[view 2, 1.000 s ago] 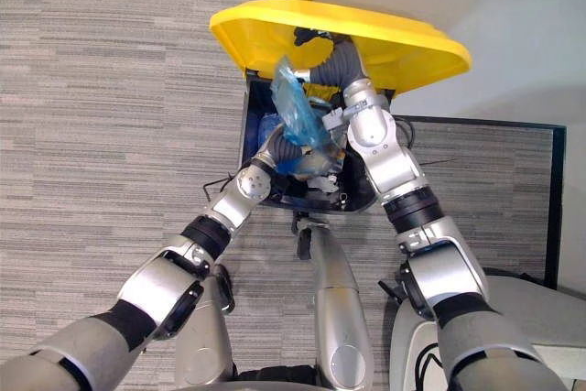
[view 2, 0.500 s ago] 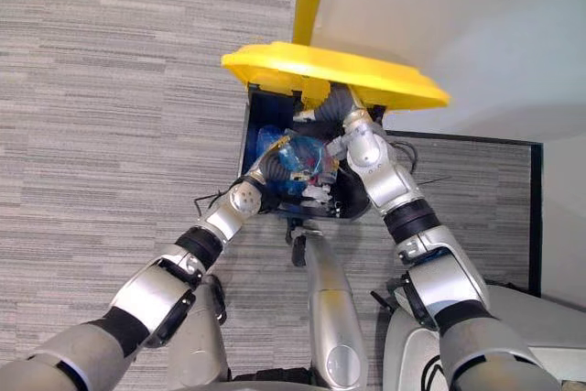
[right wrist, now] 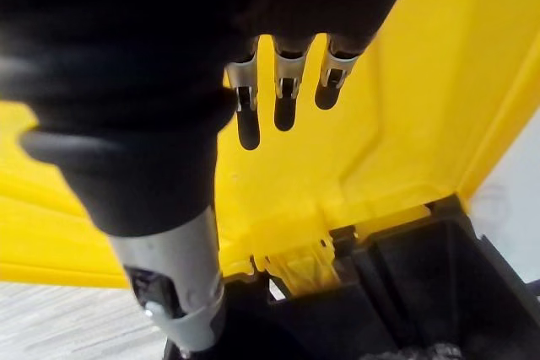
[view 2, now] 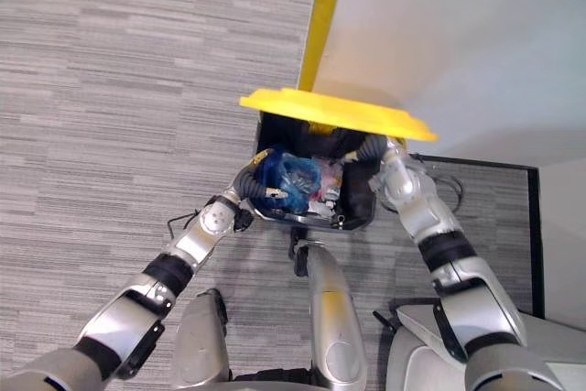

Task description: Gather rubbish on tea table into small bin, then transfer packed bag to large trash can.

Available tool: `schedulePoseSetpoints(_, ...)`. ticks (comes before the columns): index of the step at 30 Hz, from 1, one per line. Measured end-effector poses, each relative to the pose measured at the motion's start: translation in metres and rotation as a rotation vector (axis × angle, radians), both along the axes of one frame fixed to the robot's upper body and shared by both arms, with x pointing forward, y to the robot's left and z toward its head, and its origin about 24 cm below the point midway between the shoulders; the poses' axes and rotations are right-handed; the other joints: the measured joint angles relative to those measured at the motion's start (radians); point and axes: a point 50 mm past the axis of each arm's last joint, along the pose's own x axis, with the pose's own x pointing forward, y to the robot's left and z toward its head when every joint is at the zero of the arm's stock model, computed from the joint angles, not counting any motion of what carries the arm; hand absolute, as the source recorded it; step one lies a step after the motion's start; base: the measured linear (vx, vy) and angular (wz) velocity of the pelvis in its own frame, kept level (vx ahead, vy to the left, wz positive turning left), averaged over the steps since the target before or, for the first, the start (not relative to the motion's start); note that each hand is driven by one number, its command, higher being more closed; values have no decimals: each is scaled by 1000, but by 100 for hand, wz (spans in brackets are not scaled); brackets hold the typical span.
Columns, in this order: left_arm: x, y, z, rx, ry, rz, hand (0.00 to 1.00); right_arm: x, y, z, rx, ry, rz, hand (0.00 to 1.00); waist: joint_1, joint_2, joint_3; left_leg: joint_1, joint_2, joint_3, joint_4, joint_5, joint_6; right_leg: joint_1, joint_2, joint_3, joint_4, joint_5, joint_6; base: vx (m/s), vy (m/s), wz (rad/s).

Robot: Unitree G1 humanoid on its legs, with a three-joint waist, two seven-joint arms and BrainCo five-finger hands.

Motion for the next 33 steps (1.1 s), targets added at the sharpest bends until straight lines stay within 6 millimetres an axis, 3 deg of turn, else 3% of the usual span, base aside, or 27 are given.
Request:
schedulePoseSetpoints(3,-15,18,-9,-121,29,44,0,-11,-13,-16,4,53,-27,0,5,42,-22,15,-8,-8,-8,3,5,23,-9,-6,-8,-1,1,-9,33,11)
schedulePoseSetpoints(5,-31,38,-27,-185,85,105,0,-23,-22,-33,17,97,-54,0,17,73,-44,46,-16,-16,-35,6,11,47,-12,-9,-14,-6,9,18,21,9)
schedulePoseSetpoints(8,-45,60,-42,-227,133,185,0,-32,-31,-48,21,149,-79,0,24,94,-56,64,-17,-30,-50,9,13,70,-19,-23,-14,-17,16,8,-7,16)
schedulePoseSetpoints(11,-70,93,-65,-256,219,281,0,-46,-32,-69,54,221,-87,0,31,93,-72,97,-17,-47,-86,25,9,99,-23,-40,-14,-37,23,8,-32,16)
schedulePoseSetpoints(20,-138,140,-139,-199,548,526,0,-69,0,-118,183,376,-54,0,46,75,-156,183,-17,-44,-130,37,6,140,-29,-38,36,-88,35,27,-19,1)
schedulePoseSetpoints(28,-176,141,-169,-143,717,569,0,-88,9,-149,239,482,-74,0,57,52,-164,268,-17,-43,-80,11,24,237,-31,-34,43,-96,45,-35,0,-2)
schedulePoseSetpoints(33,-185,141,-173,-159,739,598,0,-110,25,-172,311,566,-75,0,82,9,-167,271,-26,27,-14,-13,50,249,-16,8,-22,-10,76,-163,85,-42)
